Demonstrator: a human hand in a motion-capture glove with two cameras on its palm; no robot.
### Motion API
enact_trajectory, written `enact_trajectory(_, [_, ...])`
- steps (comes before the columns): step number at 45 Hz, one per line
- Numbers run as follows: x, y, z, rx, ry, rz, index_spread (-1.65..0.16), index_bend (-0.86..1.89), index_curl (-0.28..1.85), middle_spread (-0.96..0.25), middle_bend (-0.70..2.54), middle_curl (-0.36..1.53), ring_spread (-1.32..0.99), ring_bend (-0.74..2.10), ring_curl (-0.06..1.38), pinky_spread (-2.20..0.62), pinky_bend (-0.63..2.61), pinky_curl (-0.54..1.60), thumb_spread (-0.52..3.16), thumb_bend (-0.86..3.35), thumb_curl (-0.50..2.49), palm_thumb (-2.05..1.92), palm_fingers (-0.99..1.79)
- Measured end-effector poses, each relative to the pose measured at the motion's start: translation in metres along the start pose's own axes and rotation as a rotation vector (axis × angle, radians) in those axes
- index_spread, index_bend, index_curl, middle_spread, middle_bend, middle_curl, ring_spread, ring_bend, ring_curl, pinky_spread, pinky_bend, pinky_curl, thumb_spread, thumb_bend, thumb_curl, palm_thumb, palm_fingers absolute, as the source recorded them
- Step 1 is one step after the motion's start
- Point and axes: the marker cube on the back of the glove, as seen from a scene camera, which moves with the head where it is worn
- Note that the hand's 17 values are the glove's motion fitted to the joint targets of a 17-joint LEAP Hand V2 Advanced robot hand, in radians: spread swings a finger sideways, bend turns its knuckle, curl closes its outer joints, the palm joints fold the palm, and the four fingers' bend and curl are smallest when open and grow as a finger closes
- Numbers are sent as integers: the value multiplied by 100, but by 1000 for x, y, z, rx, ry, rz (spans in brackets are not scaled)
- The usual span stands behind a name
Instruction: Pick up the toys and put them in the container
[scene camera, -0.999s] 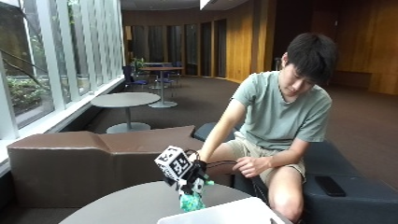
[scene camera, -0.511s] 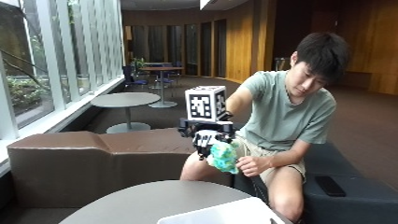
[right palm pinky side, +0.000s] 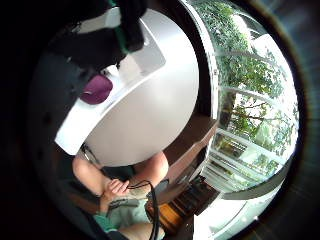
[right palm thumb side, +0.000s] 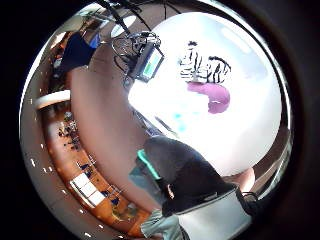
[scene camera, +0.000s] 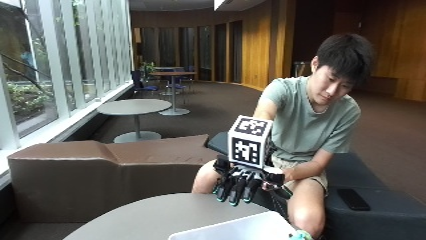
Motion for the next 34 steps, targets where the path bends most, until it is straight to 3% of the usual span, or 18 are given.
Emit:
enact_trajectory(9, [19,27,-14,16,-51,-33,-17,14,19,-4,15,55,-7,56,33,-4,102,40,109,-11,40,-16,-36])
enact_trajectory(16, [22,67,-34,55,-13,-75,-21,12,21,-10,11,47,-4,39,29,-1,84,34,110,-12,31,-18,-34])
enact_trajectory(26, [22,111,-51,160,-30,-119,-25,11,21,-14,14,41,-4,29,27,0,71,31,116,-11,22,-17,-23])
enact_trajectory(34, [31,114,-56,176,-36,-109,-26,9,19,-15,16,38,-5,31,28,0,67,30,122,-9,17,-15,-17])
